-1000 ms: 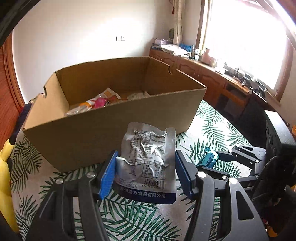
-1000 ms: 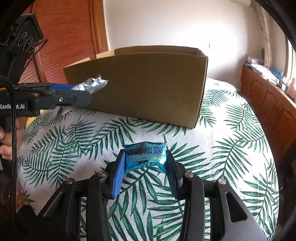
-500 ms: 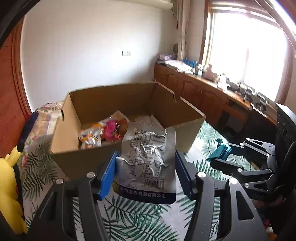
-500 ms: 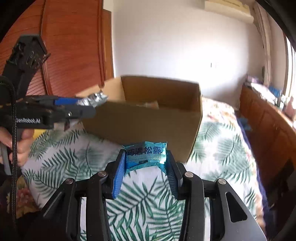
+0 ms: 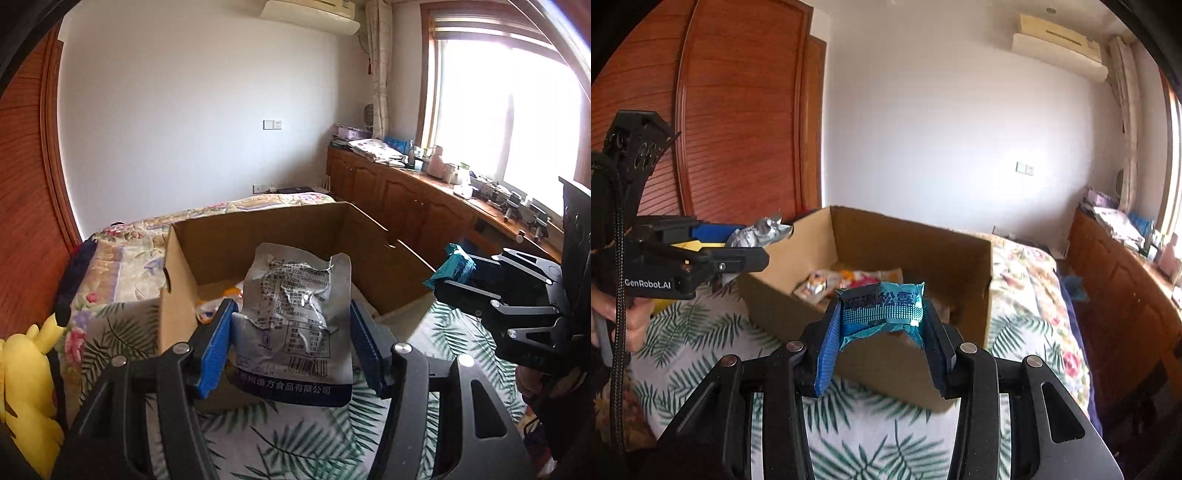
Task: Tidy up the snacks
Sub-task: 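Lift both packs and carry them over the box with both grippers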
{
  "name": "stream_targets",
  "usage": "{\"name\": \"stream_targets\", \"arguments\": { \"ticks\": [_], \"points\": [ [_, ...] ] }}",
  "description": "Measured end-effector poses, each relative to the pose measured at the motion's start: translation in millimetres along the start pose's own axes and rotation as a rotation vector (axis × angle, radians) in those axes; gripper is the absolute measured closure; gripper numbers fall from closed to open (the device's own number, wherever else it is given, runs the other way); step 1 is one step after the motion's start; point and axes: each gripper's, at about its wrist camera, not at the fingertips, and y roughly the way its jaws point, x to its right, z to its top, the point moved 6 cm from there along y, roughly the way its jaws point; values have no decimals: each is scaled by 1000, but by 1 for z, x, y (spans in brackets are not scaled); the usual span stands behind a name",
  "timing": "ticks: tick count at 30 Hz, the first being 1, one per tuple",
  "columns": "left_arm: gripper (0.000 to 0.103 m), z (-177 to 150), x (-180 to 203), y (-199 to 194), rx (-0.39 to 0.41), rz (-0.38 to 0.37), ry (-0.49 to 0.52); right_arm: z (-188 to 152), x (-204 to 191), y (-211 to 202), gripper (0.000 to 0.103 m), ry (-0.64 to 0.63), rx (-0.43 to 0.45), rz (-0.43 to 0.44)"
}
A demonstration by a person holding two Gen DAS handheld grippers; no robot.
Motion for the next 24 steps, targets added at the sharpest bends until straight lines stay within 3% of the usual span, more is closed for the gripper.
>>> {"name": "stream_targets", "arguments": {
  "ticks": [7, 15, 24],
  "points": [
    [43, 7, -18, 29, -6, 12, -22, 15, -2, 39, 62, -18, -17, 17],
    [43, 4, -24, 65, -43, 1, -38, 9, 4, 84, 62, 18, -66, 26],
    [42, -2, -27, 87, -62, 18, -60, 1, 10, 103, 61, 37, -97, 26]
  ]
}}
